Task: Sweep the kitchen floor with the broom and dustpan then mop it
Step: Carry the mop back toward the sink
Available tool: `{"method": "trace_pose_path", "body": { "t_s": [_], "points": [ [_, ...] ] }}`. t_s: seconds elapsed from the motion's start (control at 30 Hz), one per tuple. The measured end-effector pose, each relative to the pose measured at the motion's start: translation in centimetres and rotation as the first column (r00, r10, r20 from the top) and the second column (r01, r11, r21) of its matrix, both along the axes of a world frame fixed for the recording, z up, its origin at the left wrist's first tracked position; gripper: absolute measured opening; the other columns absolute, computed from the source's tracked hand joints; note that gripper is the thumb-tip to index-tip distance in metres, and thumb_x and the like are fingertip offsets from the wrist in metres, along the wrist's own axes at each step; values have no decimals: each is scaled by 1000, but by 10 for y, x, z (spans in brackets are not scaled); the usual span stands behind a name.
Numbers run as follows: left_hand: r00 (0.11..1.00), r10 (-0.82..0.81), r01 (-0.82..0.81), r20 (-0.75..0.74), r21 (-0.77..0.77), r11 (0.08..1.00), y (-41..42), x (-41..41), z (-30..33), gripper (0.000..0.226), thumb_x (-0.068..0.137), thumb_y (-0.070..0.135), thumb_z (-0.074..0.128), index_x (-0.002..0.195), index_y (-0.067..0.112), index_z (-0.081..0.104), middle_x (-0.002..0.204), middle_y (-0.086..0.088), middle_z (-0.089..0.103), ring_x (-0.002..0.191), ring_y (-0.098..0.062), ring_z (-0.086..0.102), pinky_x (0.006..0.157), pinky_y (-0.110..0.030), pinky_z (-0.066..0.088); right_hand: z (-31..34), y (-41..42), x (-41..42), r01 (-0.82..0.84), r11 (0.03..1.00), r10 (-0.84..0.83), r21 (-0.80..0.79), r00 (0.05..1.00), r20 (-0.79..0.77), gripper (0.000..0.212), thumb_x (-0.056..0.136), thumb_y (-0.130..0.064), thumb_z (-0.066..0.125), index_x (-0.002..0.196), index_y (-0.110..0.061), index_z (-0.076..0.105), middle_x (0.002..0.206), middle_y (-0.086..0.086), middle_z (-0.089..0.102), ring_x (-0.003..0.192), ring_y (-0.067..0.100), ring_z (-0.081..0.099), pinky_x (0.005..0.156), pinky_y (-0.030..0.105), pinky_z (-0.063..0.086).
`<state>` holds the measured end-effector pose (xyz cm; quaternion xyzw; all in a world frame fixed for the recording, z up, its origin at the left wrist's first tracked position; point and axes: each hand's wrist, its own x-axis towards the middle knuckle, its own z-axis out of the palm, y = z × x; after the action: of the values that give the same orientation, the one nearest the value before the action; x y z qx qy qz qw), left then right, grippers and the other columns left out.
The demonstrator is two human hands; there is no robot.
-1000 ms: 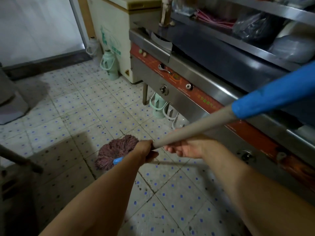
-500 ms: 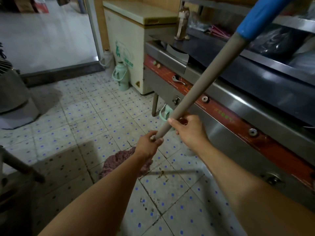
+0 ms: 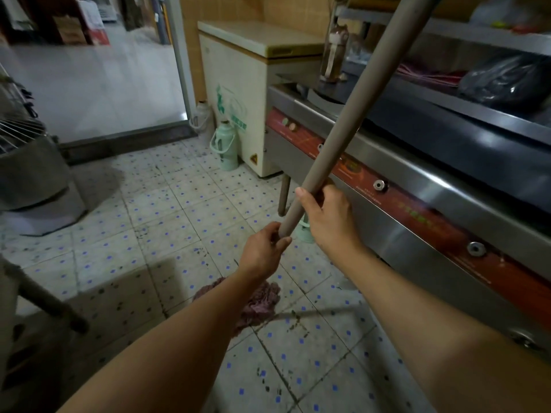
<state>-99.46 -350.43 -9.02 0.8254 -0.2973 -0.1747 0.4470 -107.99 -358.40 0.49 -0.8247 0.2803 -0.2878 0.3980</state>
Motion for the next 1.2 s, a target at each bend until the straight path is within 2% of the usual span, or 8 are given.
{"method": "trace_pose_path", "body": {
  "t_s": [0.2,0.33,0.53,0.7,0.87,1.0,1.13,1.2],
  "points": [
    [999,16,-15,33,-24,1000,9,1,40,23,93,26,56,113,16,59,103,-3,68,95,-17,62,83,-36,52,41,11,3,-11,999,13,-40,999,47,24,93,-33,57,98,-9,57,71,-9,53,67,7,54,62,24,46],
    [999,25,-24,33,-37,999,13,1,81,24,93,26,56,115,16,58,104,-3,67,94,-17,62,83,-35,51,80,17,3,-6,998,10,-58,998,55,28,93,-34,58,99,-7,59,81,3,61,78,19,62,68,35,52],
    [999,20,-18,47,-53,998,19,-4,146,22,93,26,56,113,16,58,106,-4,67,93,-21,64,85,-40,53,147,26,2,-16,992,21,-125,999,36,27,96,-34,52,108,-11,56,95,-1,57,86,11,54,63,19,38],
    [1000,-8,10,26,-62,998,26,-15,187,20,93,28,56,110,19,58,108,-7,68,97,-22,65,86,-44,54,196,34,-2,-9,986,10,-167,1000,6,31,97,-33,51,113,-7,56,97,-1,55,90,12,51,73,25,37],
    [999,-1,4,48,-49,999,37,-35,216,20,91,33,58,105,18,59,95,-4,70,88,-20,66,80,-44,56,230,45,-11,-13,987,12,-162,1000,-4,32,96,-34,52,110,-6,56,110,10,64,101,25,61,84,39,51],
    [999,12,-9,45,-71,997,45,-58,233,20,92,31,57,106,18,59,98,-6,70,89,-18,67,81,-40,55,248,50,-25,-58,984,53,-170,998,-36,29,96,-33,52,108,-7,55,107,7,65,93,20,63,76,33,50],
    [999,50,-49,5,-87,995,53,-79,244,23,92,30,57,111,17,60,100,-6,70,87,-15,65,79,-31,53,260,53,-36,-126,980,122,-152,992,-41,27,95,-33,53,104,-8,56,106,10,66,98,25,64,83,39,53],
    [995,102,-104,-18,-97,990,56,-90,248,22,93,30,57,112,18,60,95,-2,69,85,-13,66,81,-31,54,266,53,-43,-184,965,176,-187,983,-57,20,96,-31,52,101,-11,54,103,5,64,92,21,61,72,31,47]
  ]
}}
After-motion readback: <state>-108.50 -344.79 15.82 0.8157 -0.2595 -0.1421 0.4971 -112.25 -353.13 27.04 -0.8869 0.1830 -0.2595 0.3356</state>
